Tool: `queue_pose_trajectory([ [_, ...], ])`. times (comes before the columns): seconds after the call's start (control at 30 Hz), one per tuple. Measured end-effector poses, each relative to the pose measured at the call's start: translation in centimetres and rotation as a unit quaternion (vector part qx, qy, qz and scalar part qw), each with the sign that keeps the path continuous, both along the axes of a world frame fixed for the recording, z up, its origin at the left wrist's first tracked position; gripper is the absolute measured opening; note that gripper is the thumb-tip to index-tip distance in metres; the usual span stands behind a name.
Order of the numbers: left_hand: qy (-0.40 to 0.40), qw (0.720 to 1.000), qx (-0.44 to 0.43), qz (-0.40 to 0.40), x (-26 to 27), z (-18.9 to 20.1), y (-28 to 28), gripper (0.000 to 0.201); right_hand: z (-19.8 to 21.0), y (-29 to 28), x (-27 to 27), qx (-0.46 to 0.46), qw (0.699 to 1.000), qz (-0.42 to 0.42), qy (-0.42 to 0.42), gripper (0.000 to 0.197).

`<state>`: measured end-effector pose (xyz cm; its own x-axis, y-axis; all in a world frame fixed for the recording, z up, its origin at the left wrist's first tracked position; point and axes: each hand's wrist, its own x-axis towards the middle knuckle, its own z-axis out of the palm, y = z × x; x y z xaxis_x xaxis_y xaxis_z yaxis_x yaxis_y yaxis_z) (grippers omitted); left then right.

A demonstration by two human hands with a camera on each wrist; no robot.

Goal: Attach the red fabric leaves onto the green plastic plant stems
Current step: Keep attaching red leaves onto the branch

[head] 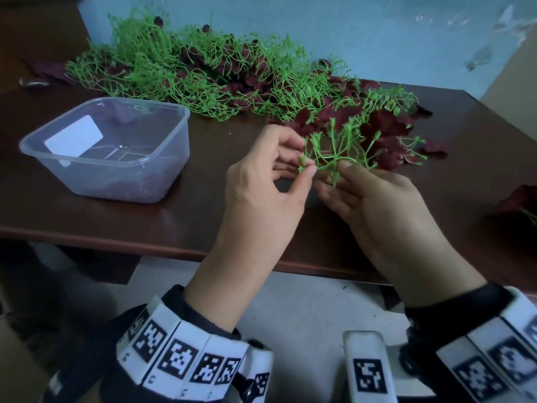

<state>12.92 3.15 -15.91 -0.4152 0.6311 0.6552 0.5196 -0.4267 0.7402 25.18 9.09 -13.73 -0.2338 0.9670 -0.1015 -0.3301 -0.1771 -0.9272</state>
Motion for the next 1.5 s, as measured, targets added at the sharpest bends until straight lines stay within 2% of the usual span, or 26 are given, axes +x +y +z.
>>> queue_pose_trajectory([
  [0.03,0.001,1.000,-0.004,0.001,0.0,0.0,0.0,0.026,0.1,-0.3,0.1,0.045,0.996,-0.010,-0.075,0.017],
  [0.1,-0.001,1.000,-0.007,0.001,0.0,-0.1,0.1,0.024,0.1,-0.7,0.4,0.139,0.964,-0.030,-0.225,0.029],
  [0.13,-0.006,1.000,-0.006,0.000,0.0,-0.1,0.2,0.021,0.1,-0.8,0.6,0.173,0.944,-0.037,-0.279,0.037],
  [0.2,-0.030,1.000,-0.008,-0.005,-0.1,-0.2,0.3,0.020,0.2,-1.0,1.0,0.204,0.923,-0.043,-0.324,0.046],
  [0.37,-0.045,0.999,-0.017,-0.010,-0.2,-0.4,0.3,0.013,0.3,-1.4,1.2,0.241,0.919,-0.030,-0.312,0.044],
  [0.53,-0.049,0.998,-0.030,-0.038,-0.2,-0.8,0.6,0.022,0.3,-1.7,0.8,0.352,0.888,-0.008,-0.294,0.007],
  [0.57,-0.050,0.997,-0.035,-0.045,-0.2,-0.8,0.6,0.023,0.3,-1.8,0.7,0.367,0.884,-0.003,-0.290,0.005],
  [0.67,-0.049,0.997,-0.038,-0.047,-0.1,-0.7,0.7,0.017,0.0,-1.5,0.7,0.385,0.872,0.002,-0.303,0.013],
  [0.83,-0.034,0.998,-0.019,-0.041,-0.1,-0.4,0.6,0.008,-0.3,-0.9,0.5,0.399,0.861,-0.014,-0.315,0.011],
  [1.1,0.021,0.998,0.011,-0.055,0.0,0.0,0.2,0.002,-0.7,-0.1,0.2,0.393,0.865,0.014,-0.312,0.020],
  [1.2,0.026,0.999,0.001,-0.031,0.0,0.0,0.0,0.007,-0.4,-0.2,0.3,0.372,0.891,0.041,-0.258,0.019],
  [1.33,-0.031,0.999,-0.030,-0.023,-0.3,0.4,-0.2,0.019,-0.1,-0.5,0.1,0.323,0.923,0.071,-0.195,0.015],
  [1.43,-0.054,0.998,-0.043,-0.008,-1.2,1.3,-0.8,0.012,-0.2,-0.2,-0.2,0.266,0.949,0.061,-0.159,0.015],
  [1.5,-0.028,0.998,-0.061,0.016,-2.1,2.2,-1.3,0.002,-0.4,0.0,-0.5,0.246,0.956,0.051,-0.151,0.012],
])
